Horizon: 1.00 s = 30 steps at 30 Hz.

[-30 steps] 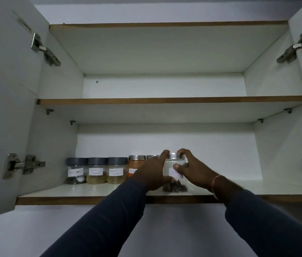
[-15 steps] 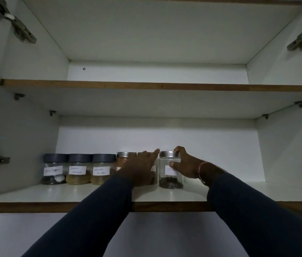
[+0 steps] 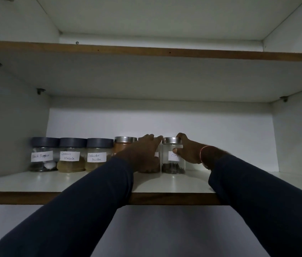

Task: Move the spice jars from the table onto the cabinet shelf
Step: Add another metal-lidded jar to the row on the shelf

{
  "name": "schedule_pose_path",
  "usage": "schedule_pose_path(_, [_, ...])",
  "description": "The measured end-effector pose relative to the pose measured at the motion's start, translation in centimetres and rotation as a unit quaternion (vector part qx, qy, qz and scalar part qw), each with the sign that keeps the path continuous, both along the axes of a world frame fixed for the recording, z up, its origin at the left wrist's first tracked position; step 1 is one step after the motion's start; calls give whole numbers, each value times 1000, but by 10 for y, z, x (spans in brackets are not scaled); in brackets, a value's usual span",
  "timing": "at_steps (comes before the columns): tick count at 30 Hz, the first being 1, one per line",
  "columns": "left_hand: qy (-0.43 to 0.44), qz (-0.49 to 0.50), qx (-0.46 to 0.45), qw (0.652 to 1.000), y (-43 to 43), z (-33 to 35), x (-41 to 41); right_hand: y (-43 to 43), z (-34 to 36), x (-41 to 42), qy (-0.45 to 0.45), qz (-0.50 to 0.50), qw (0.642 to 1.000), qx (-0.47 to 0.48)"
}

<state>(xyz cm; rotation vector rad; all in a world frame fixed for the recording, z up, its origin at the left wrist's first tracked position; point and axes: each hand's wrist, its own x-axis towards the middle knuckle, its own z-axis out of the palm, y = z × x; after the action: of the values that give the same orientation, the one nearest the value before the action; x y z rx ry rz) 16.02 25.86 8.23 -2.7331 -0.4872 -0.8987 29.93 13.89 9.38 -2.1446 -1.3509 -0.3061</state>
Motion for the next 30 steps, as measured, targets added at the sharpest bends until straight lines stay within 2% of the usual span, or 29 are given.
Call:
schedule_pose_path(27, [21, -6, -35, 999, 5, -3, -1, 8, -9, 15, -7, -26, 1000, -7])
schedule_pose_path(30, [-13, 6, 21, 1000, 3, -3, -3, 7, -8, 14, -19, -42, 999, 3])
